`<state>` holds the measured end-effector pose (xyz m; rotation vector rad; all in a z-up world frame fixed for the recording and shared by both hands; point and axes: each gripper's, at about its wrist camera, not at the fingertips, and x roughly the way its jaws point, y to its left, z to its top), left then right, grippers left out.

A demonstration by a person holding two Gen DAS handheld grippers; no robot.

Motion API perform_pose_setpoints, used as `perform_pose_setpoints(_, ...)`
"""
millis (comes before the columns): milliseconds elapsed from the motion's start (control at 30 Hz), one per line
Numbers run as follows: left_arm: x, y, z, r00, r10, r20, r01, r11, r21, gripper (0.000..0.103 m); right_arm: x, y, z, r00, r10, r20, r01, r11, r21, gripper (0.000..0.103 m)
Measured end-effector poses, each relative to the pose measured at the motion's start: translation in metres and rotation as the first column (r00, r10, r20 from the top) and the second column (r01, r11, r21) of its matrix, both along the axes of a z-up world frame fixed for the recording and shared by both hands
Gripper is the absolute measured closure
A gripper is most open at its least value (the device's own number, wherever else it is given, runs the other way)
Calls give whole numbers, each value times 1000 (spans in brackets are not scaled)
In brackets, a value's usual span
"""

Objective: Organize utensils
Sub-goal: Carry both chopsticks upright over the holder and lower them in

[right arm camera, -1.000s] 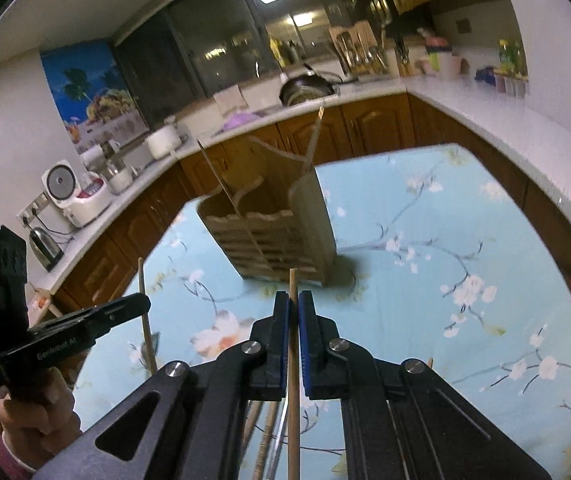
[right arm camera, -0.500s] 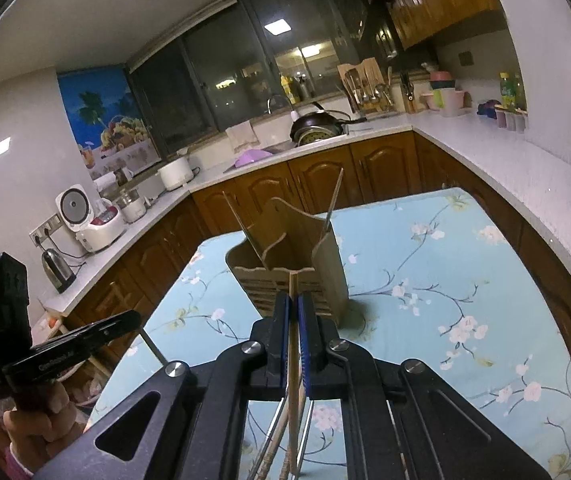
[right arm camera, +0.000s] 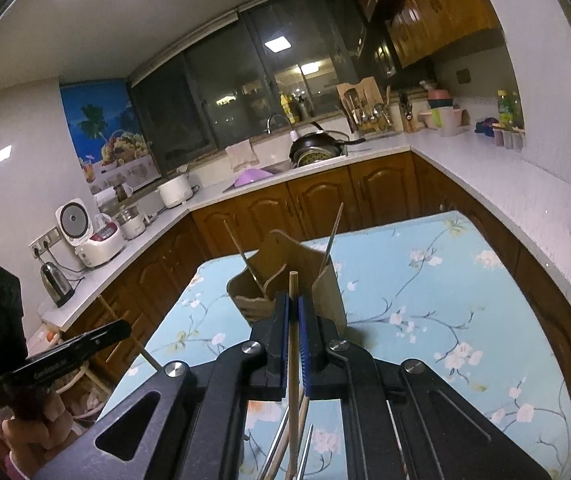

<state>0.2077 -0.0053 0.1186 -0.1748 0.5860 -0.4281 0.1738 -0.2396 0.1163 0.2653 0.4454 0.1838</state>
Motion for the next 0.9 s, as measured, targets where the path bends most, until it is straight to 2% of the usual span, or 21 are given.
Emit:
perform_pose_setpoints(333,23,-1,22,998,16,59,-16,1000,0,98,22,-8,25,997,-33,76,31,999,18,98)
perform_pose_setpoints(567,47,-5,58,987,40,159,-40,999,-1,98,48,-12,52,985,-64,159,59,998,39,98)
perform_pose_setpoints(767,85,-5,87,966,87,242,-82,996,-29,98,82,-16,73,969,-106,223,92,993,70,98)
perform_pose_setpoints(900,113,-8,89,960,118,256,-112,993,-37,98,104,-17,79,960,-131,246,115,990,77,98)
